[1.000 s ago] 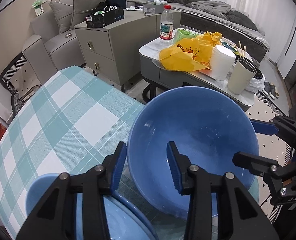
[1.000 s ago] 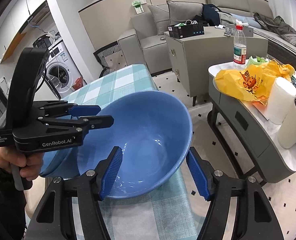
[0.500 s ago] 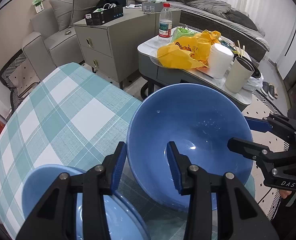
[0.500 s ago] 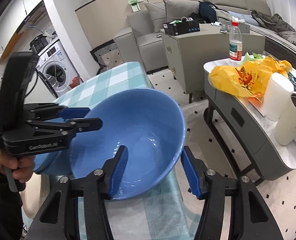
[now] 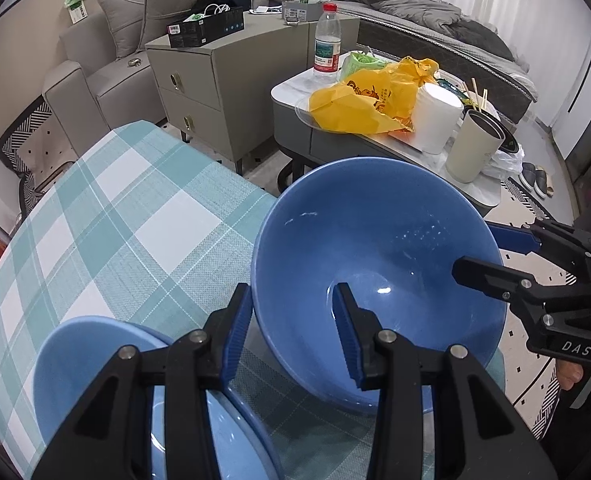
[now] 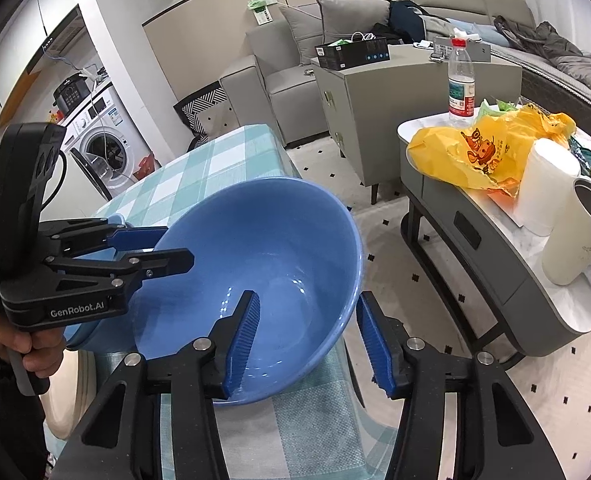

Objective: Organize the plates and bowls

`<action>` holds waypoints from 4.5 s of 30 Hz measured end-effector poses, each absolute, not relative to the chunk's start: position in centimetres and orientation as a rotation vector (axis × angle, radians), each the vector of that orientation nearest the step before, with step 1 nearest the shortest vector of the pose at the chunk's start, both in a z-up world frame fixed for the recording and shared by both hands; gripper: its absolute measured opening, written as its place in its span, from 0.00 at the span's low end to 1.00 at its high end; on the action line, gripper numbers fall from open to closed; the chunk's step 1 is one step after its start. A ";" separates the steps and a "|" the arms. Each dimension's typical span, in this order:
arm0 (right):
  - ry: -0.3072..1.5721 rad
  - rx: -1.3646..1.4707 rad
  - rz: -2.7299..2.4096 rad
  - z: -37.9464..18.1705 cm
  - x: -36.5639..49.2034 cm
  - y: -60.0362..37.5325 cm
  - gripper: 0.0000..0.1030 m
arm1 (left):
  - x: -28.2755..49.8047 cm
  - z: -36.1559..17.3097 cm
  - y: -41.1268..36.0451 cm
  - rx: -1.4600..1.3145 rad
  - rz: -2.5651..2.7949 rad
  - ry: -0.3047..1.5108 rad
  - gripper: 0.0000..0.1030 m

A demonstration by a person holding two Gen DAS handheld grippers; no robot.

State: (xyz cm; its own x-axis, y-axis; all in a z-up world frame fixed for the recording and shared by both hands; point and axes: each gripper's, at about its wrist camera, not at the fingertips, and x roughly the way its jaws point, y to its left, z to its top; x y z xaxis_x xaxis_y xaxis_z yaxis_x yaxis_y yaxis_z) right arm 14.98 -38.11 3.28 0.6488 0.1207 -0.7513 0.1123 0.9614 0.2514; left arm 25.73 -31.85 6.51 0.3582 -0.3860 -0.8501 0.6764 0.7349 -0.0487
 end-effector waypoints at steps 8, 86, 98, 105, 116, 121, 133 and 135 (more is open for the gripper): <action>0.875 0.291 -0.002 3.1 14.9 -38.6 0.45 | 25.2 6.4 -32.2 0.360 -0.690 0.982 0.39; 0.626 0.052 0.002 14.9 12.6 -28.2 0.27 | 20.9 15.1 -19.6 0.082 -0.618 0.675 0.29; 0.635 0.005 0.084 15.3 13.7 -23.5 0.27 | 20.4 15.0 -15.0 0.036 -0.548 0.653 0.29; 0.652 -0.017 0.130 14.9 14.6 -20.9 0.27 | 20.2 14.5 -12.5 0.004 -0.506 0.654 0.29; 0.706 -0.034 0.169 12.6 16.4 -18.7 0.27 | 20.7 12.8 -10.9 0.000 -0.448 0.683 0.29; 0.723 -0.037 0.179 11.5 17.0 -18.2 0.27 | 21.0 12.3 -10.6 0.003 -0.431 0.693 0.29; 0.752 -0.036 0.194 9.6 17.9 -17.9 0.27 | 21.5 10.6 -10.6 0.016 -0.407 0.733 0.29; 0.753 -0.039 0.197 9.4 18.1 -17.8 0.27 | 21.6 10.3 -10.5 0.015 -0.403 0.738 0.29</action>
